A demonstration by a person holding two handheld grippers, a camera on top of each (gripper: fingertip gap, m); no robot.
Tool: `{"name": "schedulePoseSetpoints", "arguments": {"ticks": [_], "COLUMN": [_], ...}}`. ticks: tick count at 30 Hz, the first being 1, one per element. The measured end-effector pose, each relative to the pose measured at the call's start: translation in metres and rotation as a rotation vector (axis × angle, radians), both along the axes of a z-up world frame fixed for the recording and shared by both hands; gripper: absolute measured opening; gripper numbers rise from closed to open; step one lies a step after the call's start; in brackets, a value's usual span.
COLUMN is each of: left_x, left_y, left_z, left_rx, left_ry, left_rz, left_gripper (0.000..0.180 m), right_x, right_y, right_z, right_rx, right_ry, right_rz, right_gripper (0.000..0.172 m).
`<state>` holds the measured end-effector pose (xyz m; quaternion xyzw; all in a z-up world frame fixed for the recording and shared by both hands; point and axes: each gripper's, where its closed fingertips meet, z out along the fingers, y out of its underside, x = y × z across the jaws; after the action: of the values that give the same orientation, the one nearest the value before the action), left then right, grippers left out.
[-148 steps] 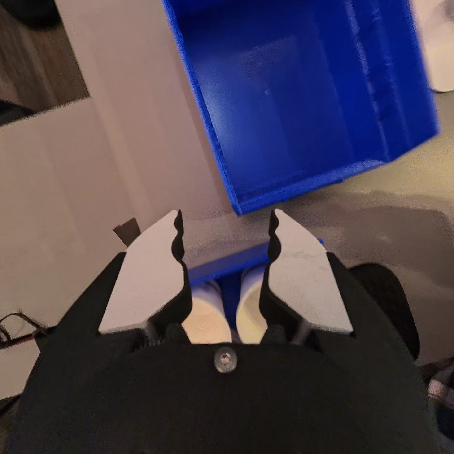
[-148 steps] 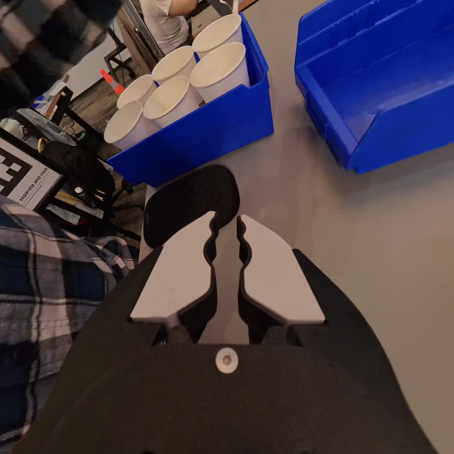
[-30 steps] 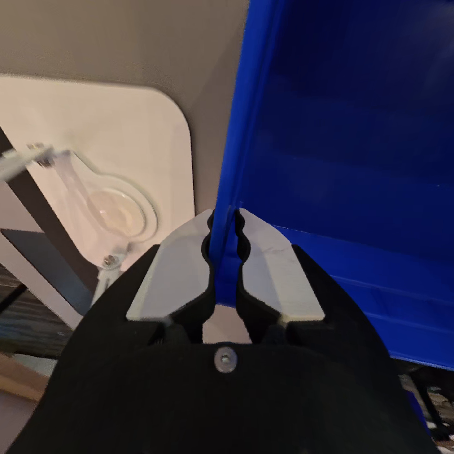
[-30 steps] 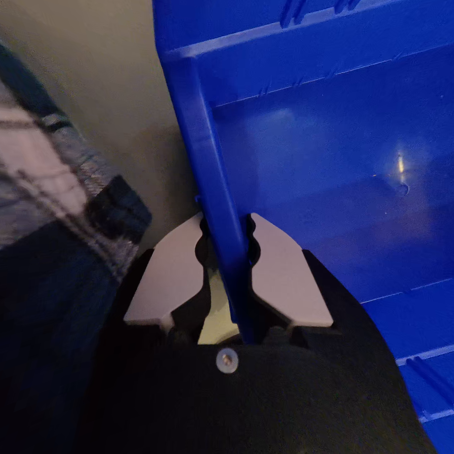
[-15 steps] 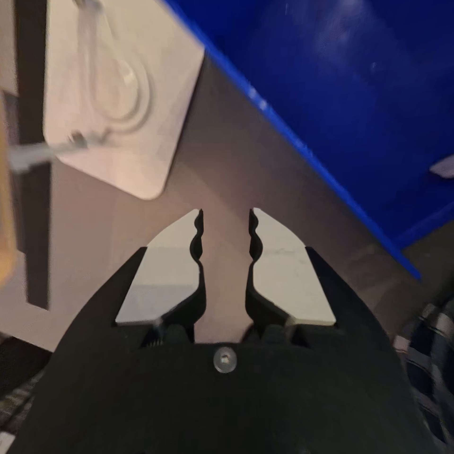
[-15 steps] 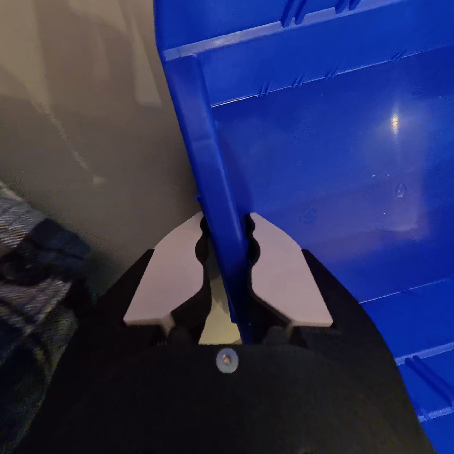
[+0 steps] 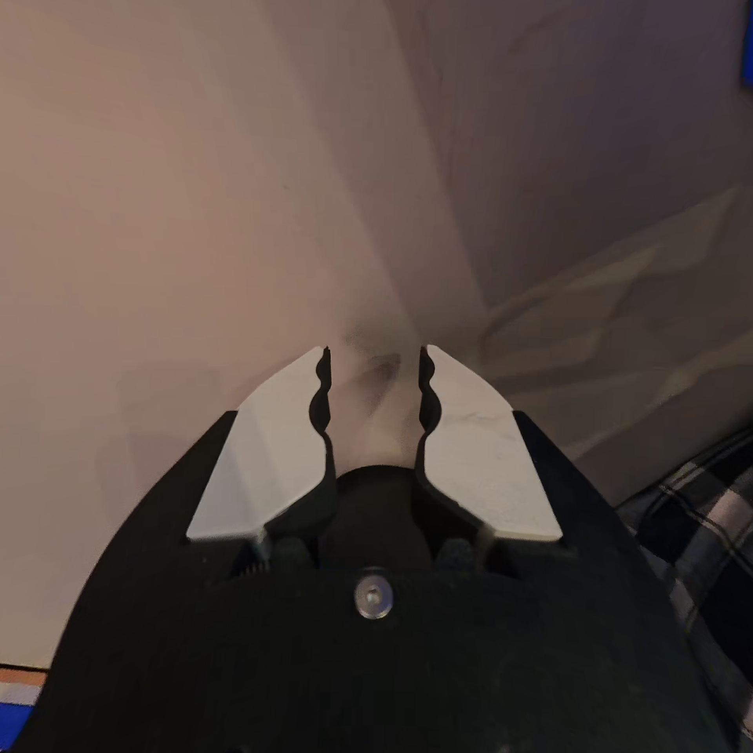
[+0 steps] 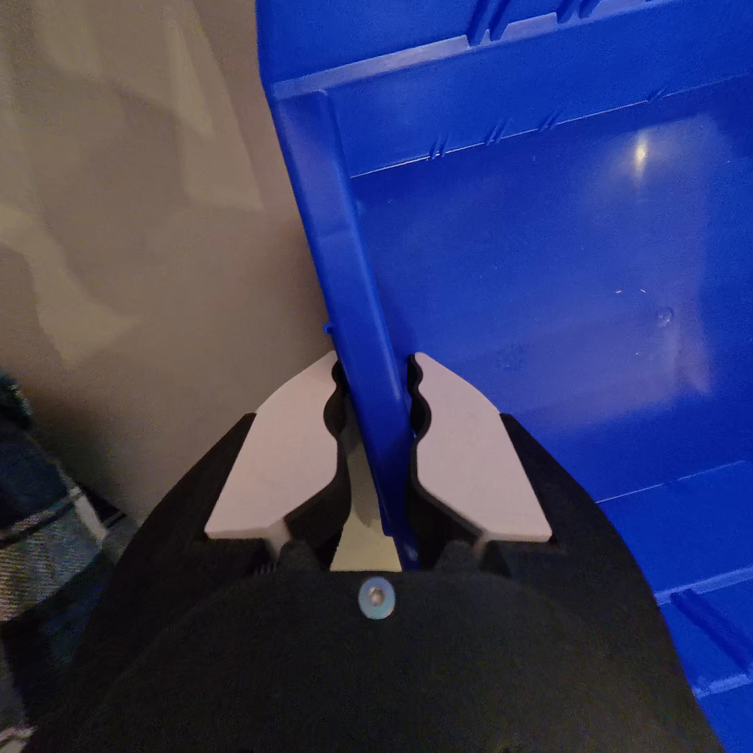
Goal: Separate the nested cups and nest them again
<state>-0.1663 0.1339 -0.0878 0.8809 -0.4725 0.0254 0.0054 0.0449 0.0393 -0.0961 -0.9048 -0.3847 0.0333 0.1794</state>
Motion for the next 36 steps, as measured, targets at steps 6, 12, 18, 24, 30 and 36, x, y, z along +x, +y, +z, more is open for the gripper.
{"name": "schedulePoseSetpoints", "arguments": {"ticks": [6,12,18,24,30,36], "left_x": [0.005,0.007,0.006,0.005,0.001,-0.004], "left_y": [-0.004,0.002,-0.001,-0.001,-0.001,0.0], "left_z": [-0.015,-0.012,-0.014,-0.013,-0.013,-0.013], "left_rx": [-0.017,-0.002,-0.009,-0.017,-0.02,-0.009], "left_ry": [-0.01,-0.034,-0.041,-0.05,-0.044,-0.043], "left_rz": [-0.024,-0.004,0.015,0.054,0.093,0.149], "left_gripper": [0.042,0.043,0.046,0.047,0.047,0.047], "right_x": [0.026,0.056,0.111,0.177,0.249,0.31], "right_y": [0.042,0.101,0.153,0.178,0.195,0.208], "right_z": [0.0,-0.001,-0.001,-0.001,-0.001,-0.001], "right_rx": [0.003,-0.002,-0.009,-0.004,-0.011,-0.024], "right_ry": [-0.002,0.001,-0.003,-0.003,-0.002,-0.002], "right_rz": [-0.099,-0.163,-0.107,0.12,0.35,0.543], "right_gripper": [0.029,0.029,0.029,0.029,0.029,0.029]}}
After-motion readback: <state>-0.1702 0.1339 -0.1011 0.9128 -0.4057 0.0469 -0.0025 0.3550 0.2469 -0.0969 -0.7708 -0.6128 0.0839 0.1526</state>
